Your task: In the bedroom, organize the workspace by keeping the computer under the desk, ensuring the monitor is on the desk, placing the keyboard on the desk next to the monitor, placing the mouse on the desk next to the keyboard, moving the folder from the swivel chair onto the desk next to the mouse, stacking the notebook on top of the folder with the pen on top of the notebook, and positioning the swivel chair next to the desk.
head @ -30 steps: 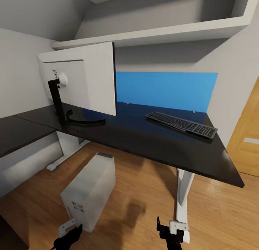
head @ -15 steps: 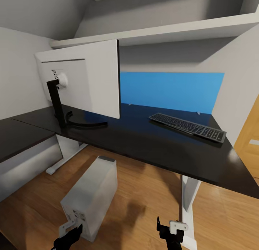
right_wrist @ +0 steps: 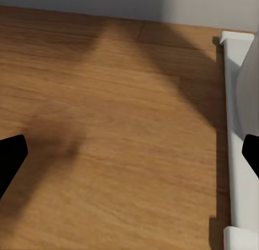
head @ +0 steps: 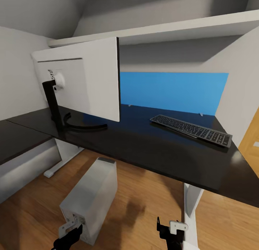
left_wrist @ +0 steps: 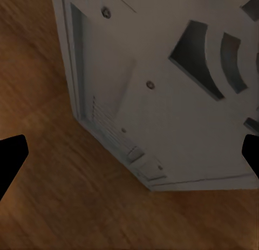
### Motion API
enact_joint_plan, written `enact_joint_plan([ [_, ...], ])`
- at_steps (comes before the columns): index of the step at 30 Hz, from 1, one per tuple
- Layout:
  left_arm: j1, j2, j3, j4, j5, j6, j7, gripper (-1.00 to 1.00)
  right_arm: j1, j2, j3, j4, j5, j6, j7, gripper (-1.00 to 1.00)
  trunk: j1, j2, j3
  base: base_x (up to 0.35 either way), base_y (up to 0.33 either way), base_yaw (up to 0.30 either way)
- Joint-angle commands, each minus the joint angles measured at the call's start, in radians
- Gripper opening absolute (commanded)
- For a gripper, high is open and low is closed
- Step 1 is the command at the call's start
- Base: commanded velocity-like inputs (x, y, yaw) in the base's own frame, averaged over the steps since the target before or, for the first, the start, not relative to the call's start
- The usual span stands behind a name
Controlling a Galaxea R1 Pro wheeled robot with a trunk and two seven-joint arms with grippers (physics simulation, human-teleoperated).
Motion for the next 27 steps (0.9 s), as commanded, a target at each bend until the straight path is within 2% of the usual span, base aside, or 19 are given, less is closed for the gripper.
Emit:
enact_joint_plan([
  [1,-0.001,0.0,-0.002,0.0,0.01,-0.003,0.0,1.0,-0.001,-0.001,0.008,0.001,-0.009,-0.004,-0.006,1.0,0.0,0.0,-0.001,0.043,0.0,0.0],
  [10,-0.001,0.0,-0.002,0.0,0.009,-0.003,0.0,1.0,-0.001,-0.001,0.008,0.001,-0.008,-0.004,-0.005,1.0,0.0,0.0,-0.001,0.03,0.0,0.0],
  [21,-0.001,0.001,-0.002,0.0,0.008,-0.003,0.0,1.0,-0.001,-0.002,0.007,0.001,-0.009,-0.004,-0.006,1.0,0.0,0.0,-0.001,0.235,0.0,0.0],
  [27,-0.001,0.001,-0.002,0.0,0.009,-0.003,0.0,1.0,-0.001,-0.002,0.007,0.001,-0.009,-0.004,-0.005,1.0,0.0,0.0,-0.001,0.126,0.0,-0.001],
])
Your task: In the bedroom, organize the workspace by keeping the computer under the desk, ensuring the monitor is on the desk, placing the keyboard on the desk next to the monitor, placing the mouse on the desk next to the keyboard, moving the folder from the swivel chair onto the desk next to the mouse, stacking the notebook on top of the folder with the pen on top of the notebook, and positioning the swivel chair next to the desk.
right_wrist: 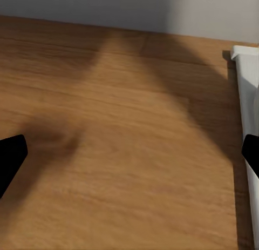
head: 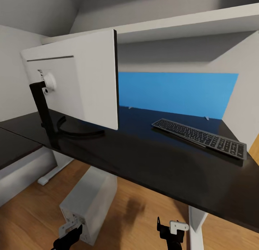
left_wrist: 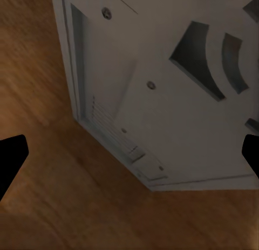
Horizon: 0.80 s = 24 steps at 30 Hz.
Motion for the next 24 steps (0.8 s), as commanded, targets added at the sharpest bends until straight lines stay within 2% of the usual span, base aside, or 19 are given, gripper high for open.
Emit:
enact_joint_plan([
  [1,-0.001,0.0,-0.002,-0.001,0.009,-0.003,0.0,1.0,0.0,-0.001,0.009,0.001,-0.009,-0.004,-0.006,1.0,0.0,0.0,0.0,0.087,0.0,-0.05],
  [9,-0.001,0.001,-0.002,-0.001,0.01,-0.003,0.0,1.0,-0.001,-0.001,0.009,0.001,-0.009,-0.004,-0.006,1.0,0.0,0.0,0.006,0.019,0.0,-0.116],
  [24,-0.001,0.001,-0.002,-0.001,0.009,-0.003,0.0,1.0,-0.001,-0.001,0.01,0.013,-0.008,-0.005,-0.006,1.0,0.0,0.0,0.007,0.001,0.0,-0.012],
])
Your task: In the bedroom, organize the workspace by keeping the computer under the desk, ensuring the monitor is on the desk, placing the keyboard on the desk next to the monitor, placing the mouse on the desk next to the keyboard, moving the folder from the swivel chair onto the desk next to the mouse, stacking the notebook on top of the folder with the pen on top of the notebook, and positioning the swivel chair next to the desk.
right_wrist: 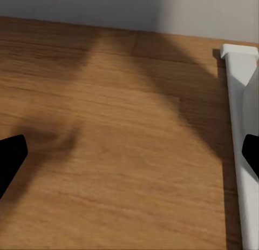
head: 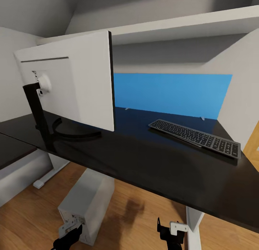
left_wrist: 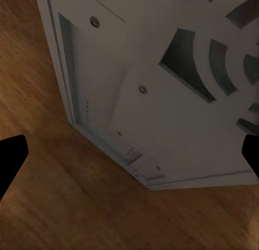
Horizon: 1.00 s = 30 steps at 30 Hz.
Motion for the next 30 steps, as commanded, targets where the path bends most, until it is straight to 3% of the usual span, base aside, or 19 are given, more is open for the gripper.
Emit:
enact_joint_plan([
  [1,-0.001,0.0,-0.002,-0.001,0.009,-0.003,0.0,1.0,-0.001,-0.001,0.008,0.001,-0.009,-0.004,-0.006,1.0,0.0,0.0,-0.001,0.0,0.0,0.0],
  [22,-0.001,0.0,-0.002,-0.001,0.009,-0.003,0.0,1.0,-0.001,-0.002,0.007,0.003,-0.009,-0.004,-0.006,1.0,0.0,0.0,-0.001,0.001,0.0,0.0],
  [30,-0.001,0.0,-0.002,-0.001,0.009,-0.003,0.0,1.0,-0.001,-0.002,0.006,0.003,-0.009,-0.004,-0.006,1.0,0.0,0.0,-0.001,0.11,0.0,0.0],
])
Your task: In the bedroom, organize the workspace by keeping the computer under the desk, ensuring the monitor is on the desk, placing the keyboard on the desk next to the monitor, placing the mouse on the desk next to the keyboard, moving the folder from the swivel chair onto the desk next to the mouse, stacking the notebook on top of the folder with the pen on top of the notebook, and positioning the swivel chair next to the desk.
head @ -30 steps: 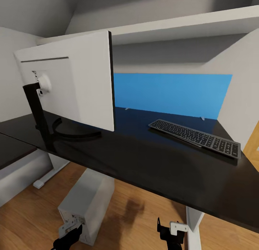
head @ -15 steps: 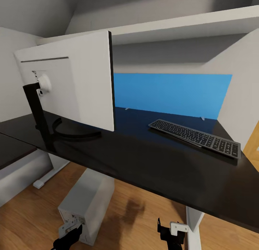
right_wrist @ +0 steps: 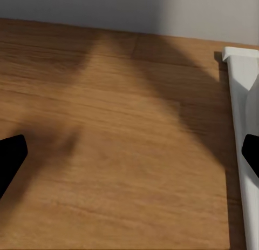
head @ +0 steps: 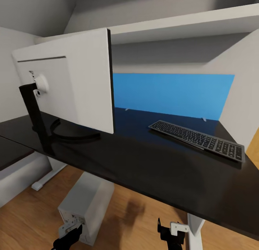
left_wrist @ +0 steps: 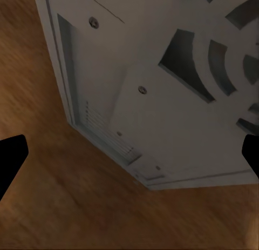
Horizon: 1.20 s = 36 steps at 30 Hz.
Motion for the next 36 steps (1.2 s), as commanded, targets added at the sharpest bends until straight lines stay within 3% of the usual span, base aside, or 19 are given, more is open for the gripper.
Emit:
enact_joint_plan([
  [1,-0.001,0.0,-0.002,-0.001,0.009,-0.003,0.0,1.0,-0.001,-0.001,0.009,0.001,-0.009,-0.004,-0.006,1.0,0.0,0.0,-0.001,0.138,0.0,0.0],
  [17,-0.001,0.0,-0.002,-0.001,0.009,-0.003,0.0,1.0,-0.001,-0.002,0.009,0.001,-0.009,-0.004,-0.006,1.0,0.0,0.0,-0.001,0.151,0.0,0.0],
  [36,-0.001,0.0,-0.002,-0.001,0.01,-0.003,0.0,1.0,-0.001,-0.002,0.009,0.001,-0.01,-0.004,-0.006,1.0,0.0,0.0,-0.001,0.009,0.0,0.0],
])
